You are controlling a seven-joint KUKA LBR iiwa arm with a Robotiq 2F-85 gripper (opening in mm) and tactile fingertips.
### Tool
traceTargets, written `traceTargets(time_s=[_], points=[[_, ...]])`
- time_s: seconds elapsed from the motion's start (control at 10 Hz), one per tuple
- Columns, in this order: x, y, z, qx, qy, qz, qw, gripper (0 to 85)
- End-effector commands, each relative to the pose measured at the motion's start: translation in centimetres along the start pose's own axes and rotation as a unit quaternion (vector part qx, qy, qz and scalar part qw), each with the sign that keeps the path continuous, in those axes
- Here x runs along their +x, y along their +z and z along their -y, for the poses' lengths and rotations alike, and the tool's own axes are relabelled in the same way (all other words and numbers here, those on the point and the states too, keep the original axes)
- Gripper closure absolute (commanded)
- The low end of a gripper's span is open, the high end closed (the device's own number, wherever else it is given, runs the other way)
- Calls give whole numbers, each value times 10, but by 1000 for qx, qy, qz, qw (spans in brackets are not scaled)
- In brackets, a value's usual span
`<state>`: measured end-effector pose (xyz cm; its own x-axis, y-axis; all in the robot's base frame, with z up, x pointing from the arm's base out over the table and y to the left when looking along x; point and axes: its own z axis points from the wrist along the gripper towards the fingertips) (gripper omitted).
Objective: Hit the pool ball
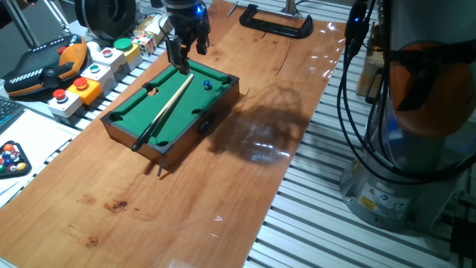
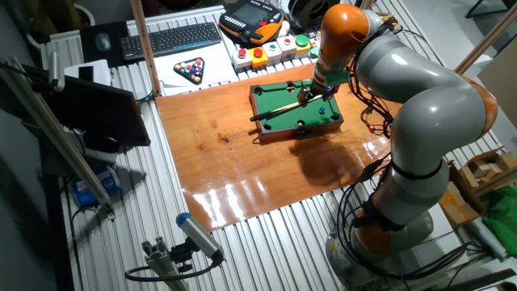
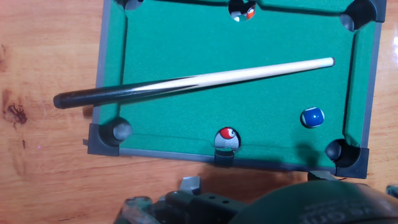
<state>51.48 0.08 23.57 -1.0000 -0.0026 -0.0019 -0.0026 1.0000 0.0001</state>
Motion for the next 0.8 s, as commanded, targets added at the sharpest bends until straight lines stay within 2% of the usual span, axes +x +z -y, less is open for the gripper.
traceTargets(time_s=[0.0, 0.2, 0.7], points=[[0, 0, 0, 40, 37, 25, 998, 843], [0, -3, 0, 40, 38, 23, 998, 843], [-3, 2, 0, 39, 40, 23, 998, 843]])
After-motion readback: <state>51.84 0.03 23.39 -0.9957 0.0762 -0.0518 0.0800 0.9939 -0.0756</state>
